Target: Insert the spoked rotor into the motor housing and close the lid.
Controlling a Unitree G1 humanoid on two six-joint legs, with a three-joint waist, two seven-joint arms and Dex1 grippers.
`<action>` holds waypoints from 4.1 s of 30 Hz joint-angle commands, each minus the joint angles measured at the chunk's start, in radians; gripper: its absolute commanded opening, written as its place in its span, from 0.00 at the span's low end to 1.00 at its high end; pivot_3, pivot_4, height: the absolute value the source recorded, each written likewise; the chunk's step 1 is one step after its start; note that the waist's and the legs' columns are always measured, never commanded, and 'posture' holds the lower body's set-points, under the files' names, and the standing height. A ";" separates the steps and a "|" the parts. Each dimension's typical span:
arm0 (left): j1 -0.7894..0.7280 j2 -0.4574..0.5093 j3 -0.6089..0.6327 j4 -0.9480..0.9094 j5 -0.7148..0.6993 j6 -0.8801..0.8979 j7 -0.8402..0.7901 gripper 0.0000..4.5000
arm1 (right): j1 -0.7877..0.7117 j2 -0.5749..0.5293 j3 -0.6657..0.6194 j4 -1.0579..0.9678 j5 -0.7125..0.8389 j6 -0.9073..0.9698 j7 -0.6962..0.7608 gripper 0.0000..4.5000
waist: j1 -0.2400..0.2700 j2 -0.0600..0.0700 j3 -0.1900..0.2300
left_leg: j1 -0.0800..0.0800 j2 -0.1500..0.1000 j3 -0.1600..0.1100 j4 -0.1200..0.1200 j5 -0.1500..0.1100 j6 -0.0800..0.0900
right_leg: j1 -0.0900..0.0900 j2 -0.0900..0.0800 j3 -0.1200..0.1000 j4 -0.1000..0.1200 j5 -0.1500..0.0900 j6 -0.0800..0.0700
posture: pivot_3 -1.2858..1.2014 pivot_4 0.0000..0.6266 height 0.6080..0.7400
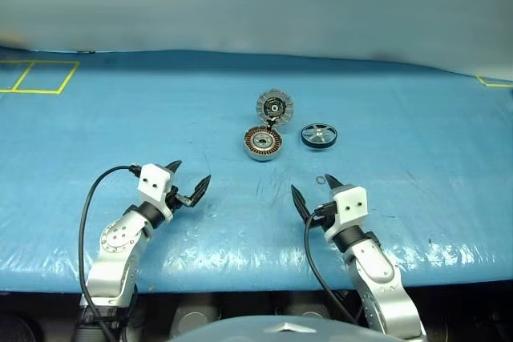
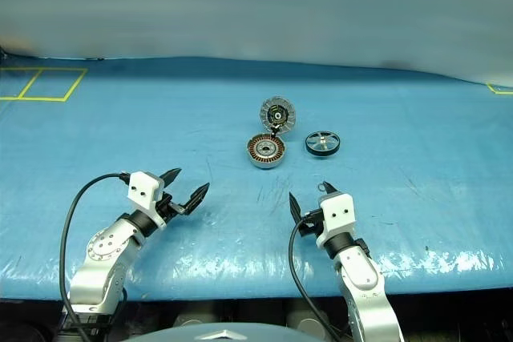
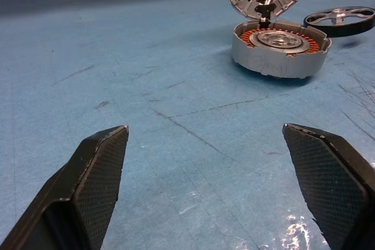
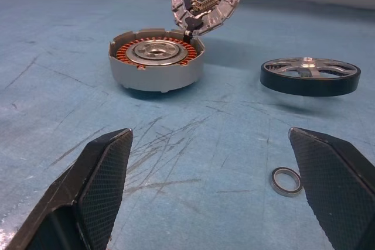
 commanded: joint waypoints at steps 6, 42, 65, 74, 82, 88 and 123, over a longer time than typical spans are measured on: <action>-0.009 0.000 0.000 -0.009 -0.001 -0.026 -0.002 1.00 | -0.006 0.001 -0.001 -0.026 -0.003 -0.015 -0.001 1.00 | 0.000 0.000 0.000 | 0.000 0.000 0.000 0.000 0.000 0.000 | 0.000 0.000 0.000 0.000 0.000 0.000 | 0.52 0.24 1.00; 0.000 -0.010 -0.035 -0.015 0.014 -0.054 0.007 1.00 | -0.769 -0.239 0.215 0.021 0.017 0.861 0.265 1.00 | -0.001 0.001 0.000 | -0.001 -0.001 -0.001 0.001 0.000 0.000 | 0.000 0.000 -0.001 0.001 0.001 -0.001 | 0.52 0.24 1.00; 0.019 -0.035 -0.061 -0.010 0.022 -0.102 0.020 1.00 | -1.113 -0.115 0.369 0.580 -0.082 0.751 0.379 1.00 | -0.005 0.002 0.001 | -0.002 -0.002 0.000 0.001 0.000 0.001 | -0.001 0.000 0.000 0.000 0.005 0.006 | 0.52 0.24 1.00; 0.033 -0.052 -0.045 -0.014 0.013 -0.118 0.040 1.00 | -1.118 -0.149 0.432 0.602 -0.044 0.894 0.557 0.65 | -0.002 0.002 0.001 | -0.002 -0.002 0.000 0.000 -0.001 0.001 | -0.001 -0.001 -0.001 0.000 0.005 0.006 | 0.52 0.24 1.00; 0.045 -0.044 -0.036 -0.026 0.014 -0.117 0.048 1.00 | -0.968 -0.159 0.468 0.383 -0.032 1.034 0.534 0.42 | -0.004 0.000 -0.002 | 0.000 -0.001 0.000 -0.002 -0.001 0.001 | 0.000 -0.001 -0.001 0.000 0.004 0.005 | 0.52 0.24 1.00; 0.049 -0.042 -0.035 -0.030 0.013 -0.114 0.051 1.00 | -0.810 -0.131 0.479 0.154 -0.026 1.158 0.430 0.42 | -0.005 -0.002 -0.007 | 0.002 0.000 0.000 -0.003 -0.001 0.001 | 0.001 -0.001 -0.002 -0.001 0.001 -0.001 | 0.52 0.24 1.00; 0.033 -0.043 -0.054 -0.012 0.014 -0.102 0.050 1.00 | -0.748 -0.055 0.232 -0.441 0.165 1.425 0.232 0.92 | -0.006 0.000 -0.001 | -0.004 -0.001 -0.002 -0.008 -0.001 0.000 | -0.004 -0.003 -0.006 -0.006 0.001 -0.001 | 0.52 0.24 1.00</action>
